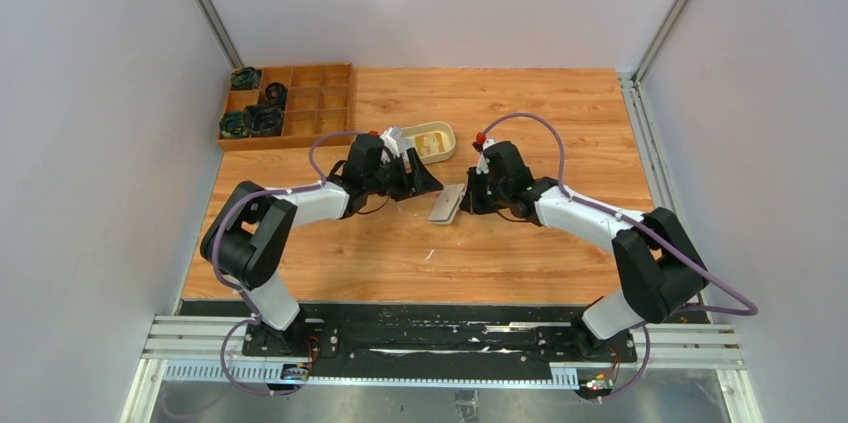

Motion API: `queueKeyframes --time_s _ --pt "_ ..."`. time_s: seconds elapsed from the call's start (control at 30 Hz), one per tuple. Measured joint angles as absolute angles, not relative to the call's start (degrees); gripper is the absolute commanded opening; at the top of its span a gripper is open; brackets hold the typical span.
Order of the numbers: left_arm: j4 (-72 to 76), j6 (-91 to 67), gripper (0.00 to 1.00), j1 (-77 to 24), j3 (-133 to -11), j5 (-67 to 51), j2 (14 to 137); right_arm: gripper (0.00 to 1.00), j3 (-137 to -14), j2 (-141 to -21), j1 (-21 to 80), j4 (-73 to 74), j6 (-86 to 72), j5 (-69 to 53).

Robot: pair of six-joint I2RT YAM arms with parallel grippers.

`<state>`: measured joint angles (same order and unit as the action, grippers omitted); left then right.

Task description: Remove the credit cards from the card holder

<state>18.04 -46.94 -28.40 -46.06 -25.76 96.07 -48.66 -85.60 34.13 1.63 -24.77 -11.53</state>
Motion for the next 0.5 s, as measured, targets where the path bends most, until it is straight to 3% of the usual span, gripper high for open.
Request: queueKeyframes --time_s 0.5 --pt "20.9 -44.6 0.75 -27.8 -46.3 -33.5 95.6 0.0 -50.7 -85.6 34.1 4.5 -23.6 -13.0"
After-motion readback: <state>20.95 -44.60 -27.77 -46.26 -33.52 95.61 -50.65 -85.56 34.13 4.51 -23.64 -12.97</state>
